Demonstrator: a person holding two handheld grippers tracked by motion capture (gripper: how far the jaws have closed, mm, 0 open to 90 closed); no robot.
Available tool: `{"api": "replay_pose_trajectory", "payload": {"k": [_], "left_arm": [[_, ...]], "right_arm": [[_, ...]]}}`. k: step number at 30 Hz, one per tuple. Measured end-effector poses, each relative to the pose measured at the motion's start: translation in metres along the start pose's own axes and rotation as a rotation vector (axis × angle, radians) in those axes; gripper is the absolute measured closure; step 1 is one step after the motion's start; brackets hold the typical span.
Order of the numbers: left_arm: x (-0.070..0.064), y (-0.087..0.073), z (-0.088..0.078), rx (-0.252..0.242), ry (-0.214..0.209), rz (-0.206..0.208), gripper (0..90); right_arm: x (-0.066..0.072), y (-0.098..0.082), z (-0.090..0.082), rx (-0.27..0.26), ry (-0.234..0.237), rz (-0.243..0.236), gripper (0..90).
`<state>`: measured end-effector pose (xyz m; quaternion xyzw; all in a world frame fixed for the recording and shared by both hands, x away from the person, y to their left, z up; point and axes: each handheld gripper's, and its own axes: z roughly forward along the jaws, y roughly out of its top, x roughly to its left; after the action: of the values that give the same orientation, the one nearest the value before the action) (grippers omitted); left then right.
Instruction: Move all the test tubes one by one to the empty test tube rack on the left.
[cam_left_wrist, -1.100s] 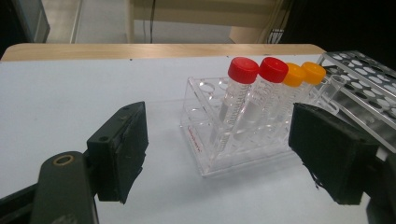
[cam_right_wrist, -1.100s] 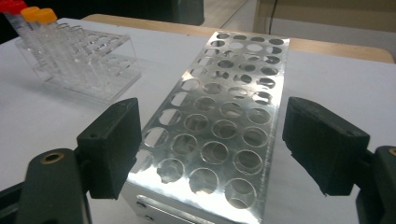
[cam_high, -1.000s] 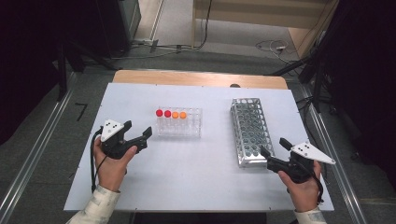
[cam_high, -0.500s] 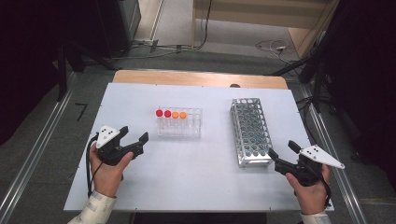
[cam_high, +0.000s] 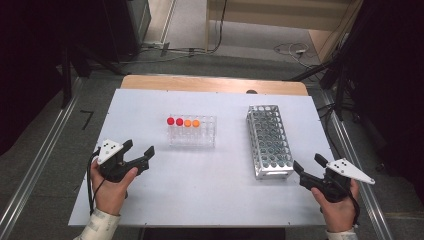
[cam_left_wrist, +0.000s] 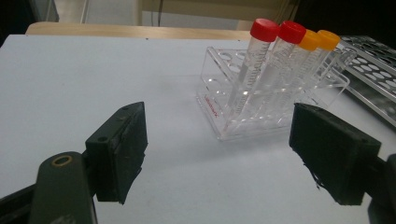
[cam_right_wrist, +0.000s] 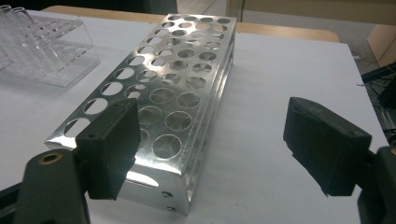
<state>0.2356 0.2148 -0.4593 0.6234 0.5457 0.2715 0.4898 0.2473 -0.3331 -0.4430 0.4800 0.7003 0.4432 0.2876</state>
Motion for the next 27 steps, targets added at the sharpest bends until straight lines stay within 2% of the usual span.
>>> {"api": "replay_pose_trajectory", "payload": {"k": [13, 27], "left_arm": [[0.012, -0.007, -0.006, 0.021, 0.023, -0.011, 19.5], [0.023, -0.019, -0.002, 0.065, 0.065, -0.014, 19.4]], "right_arm": [[-0.018, -0.010, -0.008, 0.011, -0.050, 0.034, 17.3], [-0.042, -0.025, -0.005, 0.059, -0.131, 0.060, 17.2]]}}
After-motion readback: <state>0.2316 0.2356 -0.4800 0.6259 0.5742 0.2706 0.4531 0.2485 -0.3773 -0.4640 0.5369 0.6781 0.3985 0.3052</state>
